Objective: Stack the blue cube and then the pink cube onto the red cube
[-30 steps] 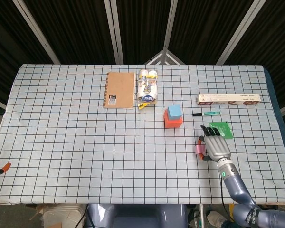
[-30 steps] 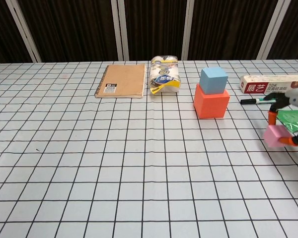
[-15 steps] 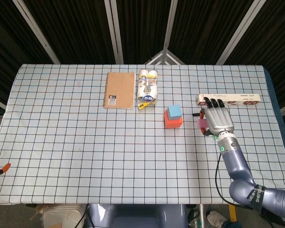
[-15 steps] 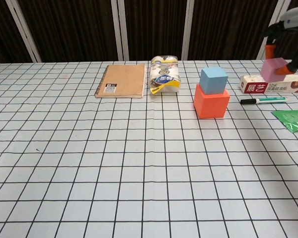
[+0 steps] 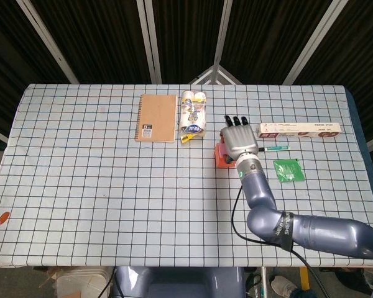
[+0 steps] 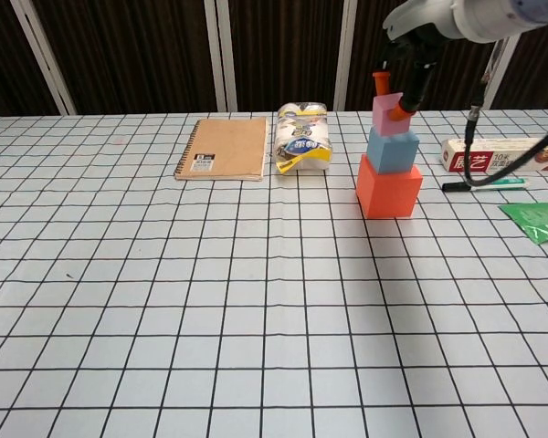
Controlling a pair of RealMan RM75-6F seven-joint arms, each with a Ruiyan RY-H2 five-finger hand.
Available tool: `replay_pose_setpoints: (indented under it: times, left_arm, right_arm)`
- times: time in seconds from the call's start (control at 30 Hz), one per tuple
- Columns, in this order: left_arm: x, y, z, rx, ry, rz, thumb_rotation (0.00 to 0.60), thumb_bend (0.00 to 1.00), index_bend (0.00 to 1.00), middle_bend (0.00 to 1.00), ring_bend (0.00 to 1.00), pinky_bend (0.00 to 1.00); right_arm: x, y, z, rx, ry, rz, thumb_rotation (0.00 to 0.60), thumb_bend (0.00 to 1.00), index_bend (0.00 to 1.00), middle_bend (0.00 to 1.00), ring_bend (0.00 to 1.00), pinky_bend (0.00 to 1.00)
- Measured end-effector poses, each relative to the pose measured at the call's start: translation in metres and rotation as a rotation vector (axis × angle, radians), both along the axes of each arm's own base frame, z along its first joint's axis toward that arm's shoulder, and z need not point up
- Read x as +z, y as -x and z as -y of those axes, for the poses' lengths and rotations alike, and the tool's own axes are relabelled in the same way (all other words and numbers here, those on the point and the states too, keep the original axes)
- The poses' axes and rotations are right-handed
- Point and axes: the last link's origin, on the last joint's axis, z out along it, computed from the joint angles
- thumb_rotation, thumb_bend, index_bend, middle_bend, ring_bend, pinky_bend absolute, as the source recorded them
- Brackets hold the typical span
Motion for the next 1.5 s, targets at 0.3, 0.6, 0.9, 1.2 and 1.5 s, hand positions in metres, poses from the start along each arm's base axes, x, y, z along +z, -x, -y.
replay_pose_setpoints:
  times: [0.3,0.6,0.9,1.2,1.5]
  left_arm:
    - [0.001,0.004,-0.005,0.021,-0.002,-0.003,0.6,0.13,0.08,0.0,0.0,0.0]
    - [-0.003,0.002,-0.006,0.028,0.001,-0.02,0.6,0.13,0.08,0.0,0.0,0.0]
    - [-0.004,0.001,-0.006,0.033,-0.008,-0.029,0.6,0.13,0.08,0.0,0.0,0.0]
    - [-0.003,0.003,-0.007,0.039,-0.011,-0.03,0.6,0.13,0.08,0.0,0.0,0.0]
    - [-0.004,0.002,-0.007,0.038,-0.01,-0.034,0.6,0.13,0.08,0.0,0.0,0.0]
  right_arm:
    - [-0.006,-0.005,0.018,-0.011,0.002,-0.005,0.6,0.38,0.48,0.0,0.0,0.0]
    - [-0.008,0.007,0.029,-0.025,-0.005,-0.001,0.6,0.38,0.48,0.0,0.0,0.0]
    - [-0.011,0.017,0.037,-0.03,-0.015,0.001,0.6,0.38,0.48,0.0,0.0,0.0]
    - [-0.007,0.017,0.04,-0.027,-0.008,-0.001,0.6,0.38,0.48,0.0,0.0,0.0]
    - [-0.002,0.022,0.041,-0.04,-0.005,-0.012,0.6,0.38,0.48,0.0,0.0,0.0]
